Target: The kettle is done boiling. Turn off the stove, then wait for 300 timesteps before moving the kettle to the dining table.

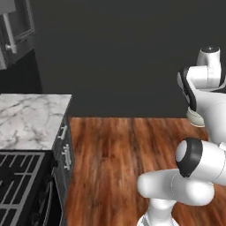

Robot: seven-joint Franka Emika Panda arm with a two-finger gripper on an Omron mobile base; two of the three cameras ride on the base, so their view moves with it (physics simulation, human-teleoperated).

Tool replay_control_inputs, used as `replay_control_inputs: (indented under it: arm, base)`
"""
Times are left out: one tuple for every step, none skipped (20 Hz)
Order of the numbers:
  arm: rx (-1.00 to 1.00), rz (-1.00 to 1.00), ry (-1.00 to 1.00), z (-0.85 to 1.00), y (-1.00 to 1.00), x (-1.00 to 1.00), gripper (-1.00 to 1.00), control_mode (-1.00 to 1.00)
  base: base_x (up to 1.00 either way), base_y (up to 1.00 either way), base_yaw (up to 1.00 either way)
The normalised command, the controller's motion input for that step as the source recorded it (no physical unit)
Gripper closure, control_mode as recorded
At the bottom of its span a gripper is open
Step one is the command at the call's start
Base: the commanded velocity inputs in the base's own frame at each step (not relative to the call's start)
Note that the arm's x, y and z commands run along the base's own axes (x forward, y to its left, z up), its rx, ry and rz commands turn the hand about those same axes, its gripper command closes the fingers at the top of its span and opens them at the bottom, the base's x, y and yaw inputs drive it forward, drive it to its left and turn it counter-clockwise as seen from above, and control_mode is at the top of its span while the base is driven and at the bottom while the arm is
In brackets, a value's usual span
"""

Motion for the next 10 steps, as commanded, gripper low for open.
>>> replay_control_inputs:
  arm:
    - [0.0, 0.0, 0.0, 0.0, 0.0, 0.0, 1.0, 1.0]
    - [0.0, 0.0, 0.0, 0.0, 0.0, 0.0, 1.0, 1.0]
    - [0.0, 0.0, 0.0, 0.0, 0.0, 0.0, 1.0, 1.0]
    - [0.0, 0.0, 0.0, 0.0, 0.0, 0.0, 1.0, 1.0]
    - [0.0, 0.0, 0.0, 0.0, 0.0, 0.0, 1.0, 1.0]
    - [0.0, 0.0, 0.0, 0.0, 0.0, 0.0, 1.0, 1.0]
    - [0.0, 0.0, 0.0, 0.0, 0.0, 0.0, 1.0, 1.0]
    - [0.0, 0.0, 0.0, 0.0, 0.0, 0.0, 1.0, 1.0]
    - [0.0, 0.0, 0.0, 0.0, 0.0, 0.0, 1.0, 1.0]
    - [0.0, 0.0, 0.0, 0.0, 0.0, 0.0, 1.0, 1.0]
  base:
    - [0.12, 0.0, -0.47]
    - [0.16, 0.0, -0.47]
    - [0.16, 0.0, -0.47]
    - [0.16, 0.0, -0.47]
    - [0.13, 0.0, -0.46]
    - [0.14, 0.0, -0.46]
    - [0.17, 0.0, -0.46]
    - [0.17, 0.0, -0.46]
    - [0.18, 0.0, -0.46]
    - [0.13, 0.0, -0.46]
